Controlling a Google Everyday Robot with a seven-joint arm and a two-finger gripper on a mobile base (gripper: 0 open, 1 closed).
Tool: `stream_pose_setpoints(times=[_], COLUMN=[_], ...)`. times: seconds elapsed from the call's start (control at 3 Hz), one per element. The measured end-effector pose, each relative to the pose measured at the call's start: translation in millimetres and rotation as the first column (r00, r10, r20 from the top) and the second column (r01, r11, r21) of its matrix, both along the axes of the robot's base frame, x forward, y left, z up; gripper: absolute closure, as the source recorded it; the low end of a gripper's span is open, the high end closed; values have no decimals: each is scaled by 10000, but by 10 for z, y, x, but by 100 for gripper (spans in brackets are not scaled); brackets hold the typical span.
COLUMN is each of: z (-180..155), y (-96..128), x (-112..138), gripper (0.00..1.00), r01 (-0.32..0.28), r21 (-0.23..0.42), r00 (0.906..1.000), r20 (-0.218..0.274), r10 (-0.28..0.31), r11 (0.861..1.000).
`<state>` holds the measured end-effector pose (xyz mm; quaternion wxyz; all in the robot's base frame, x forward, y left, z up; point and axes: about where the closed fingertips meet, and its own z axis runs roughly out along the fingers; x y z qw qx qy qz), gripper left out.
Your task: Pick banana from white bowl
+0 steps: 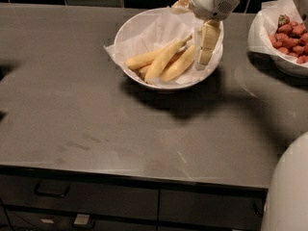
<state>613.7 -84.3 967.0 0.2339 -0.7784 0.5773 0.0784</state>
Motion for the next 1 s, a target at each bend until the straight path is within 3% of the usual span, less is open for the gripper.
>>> stream_pose_setpoints(times=[0.33,0.67,1.0], z=[55,-24,-172], y=[29,34,175], x=[116,183,344], gripper=[0,0,0], r01=[89,287,-57], r21=[209,275,381], r00=[9994,9992,10000], r20=[328,277,78], r10=[-96,-295,54], r11=[9997,9992,9993])
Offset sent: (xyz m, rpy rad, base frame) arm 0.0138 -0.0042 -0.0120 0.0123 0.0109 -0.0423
